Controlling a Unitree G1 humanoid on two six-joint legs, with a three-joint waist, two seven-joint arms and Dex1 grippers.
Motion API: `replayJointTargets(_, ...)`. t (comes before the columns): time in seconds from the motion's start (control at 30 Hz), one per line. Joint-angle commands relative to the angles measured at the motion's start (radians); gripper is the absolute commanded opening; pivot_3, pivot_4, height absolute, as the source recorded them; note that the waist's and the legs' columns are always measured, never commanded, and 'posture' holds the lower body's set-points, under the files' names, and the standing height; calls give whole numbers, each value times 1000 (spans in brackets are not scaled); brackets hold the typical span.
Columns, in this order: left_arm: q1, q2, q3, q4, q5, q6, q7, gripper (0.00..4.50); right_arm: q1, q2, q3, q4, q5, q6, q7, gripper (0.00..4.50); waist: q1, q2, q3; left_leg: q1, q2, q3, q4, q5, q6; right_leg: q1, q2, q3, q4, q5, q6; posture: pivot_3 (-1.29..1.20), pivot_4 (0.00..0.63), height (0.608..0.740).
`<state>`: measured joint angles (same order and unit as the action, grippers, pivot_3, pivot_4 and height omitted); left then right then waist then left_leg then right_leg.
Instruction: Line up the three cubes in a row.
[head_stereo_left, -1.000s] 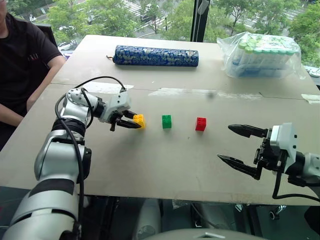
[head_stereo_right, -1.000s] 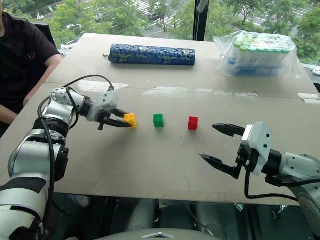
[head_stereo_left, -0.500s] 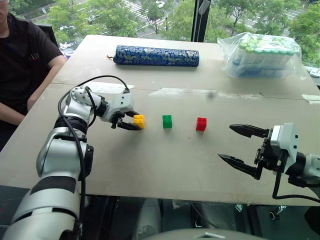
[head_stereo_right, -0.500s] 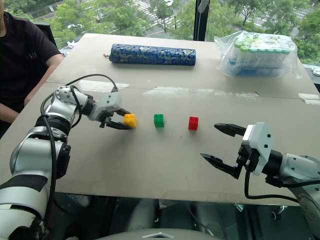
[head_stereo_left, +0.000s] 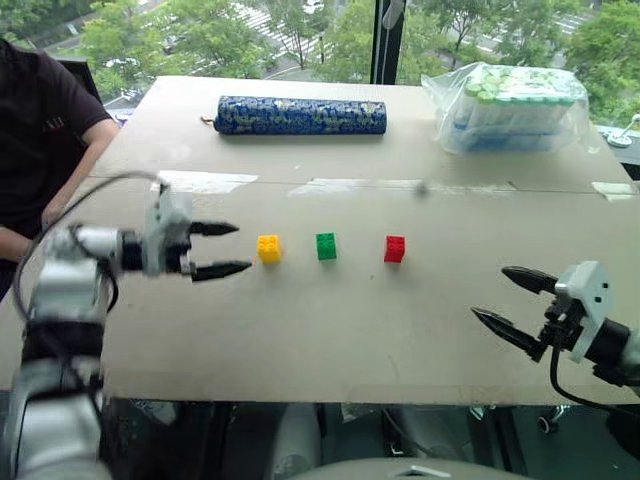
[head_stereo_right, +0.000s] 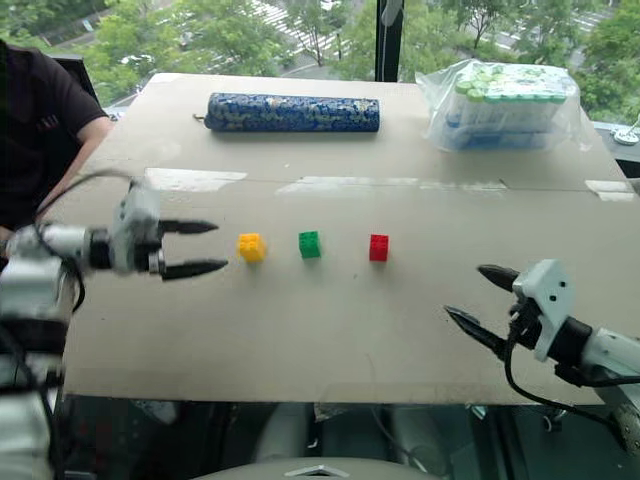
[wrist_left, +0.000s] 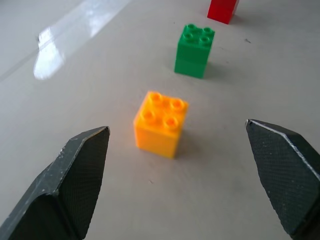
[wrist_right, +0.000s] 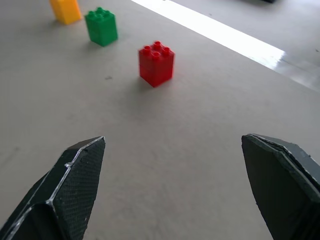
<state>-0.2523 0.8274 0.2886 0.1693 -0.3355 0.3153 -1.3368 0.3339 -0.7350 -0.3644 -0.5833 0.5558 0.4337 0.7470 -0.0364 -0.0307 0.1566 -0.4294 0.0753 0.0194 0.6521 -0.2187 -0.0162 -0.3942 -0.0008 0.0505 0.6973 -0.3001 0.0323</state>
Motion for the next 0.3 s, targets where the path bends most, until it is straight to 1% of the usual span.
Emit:
replayJointTargets(0.03, 211, -104, 203, -386, -140, 184, 244, 4443, 41, 13, -85, 25, -8, -62, 31, 4500, 14, 0, 0, 0, -1, 0, 0, 0, 0, 1, 0, -2, 0, 0, 0, 0, 150, 740)
replayJointTargets(0.1, 358, -183, 247, -532, -163, 223, 337, 4443, 65, 25, -111, 50, -9, -85, 44, 4500, 25, 1, -1, 5, -1, 0, 1, 0, 0, 7, 0, -2, -1, 0, 0, 0, 150, 740)
replayJointTargets(0.13, 415, -218, 256, -578, -174, 233, 371, 4443, 80, 31, -120, 56, -7, -91, 52, 4500, 29, 1, -1, 13, -1, 0, 0, 0, 0, 15, -1, -2, -3, 0, 0, 0, 150, 740)
replayJointTargets(0.17, 457, -240, 258, -611, -181, 237, 394, 4443, 92, 34, -126, 64, -10, -97, 57, 4500, 32, 1, -1, 17, -1, 0, -1, 0, 0, 19, -1, -1, -3, -1, 0, 0, 150, 740)
replayJointTargets(0.23, 536, -289, 256, -678, -208, 241, 436, 4443, 119, 35, -129, 89, -37, -127, 78, 4500, 34, 1, -2, 17, -1, 0, -1, 0, 0, 19, -1, 0, -3, -3, 0, 0, 150, 740)
replayJointTargets(0.3, 594, -302, 233, -704, -188, 202, 443, 4443, 124, 35, -130, 110, -40, -144, 93, 4500, 33, 1, -2, 19, -2, 1, 0, 0, 0, 20, 0, 2, -3, -5, 0, 0, 150, 740)
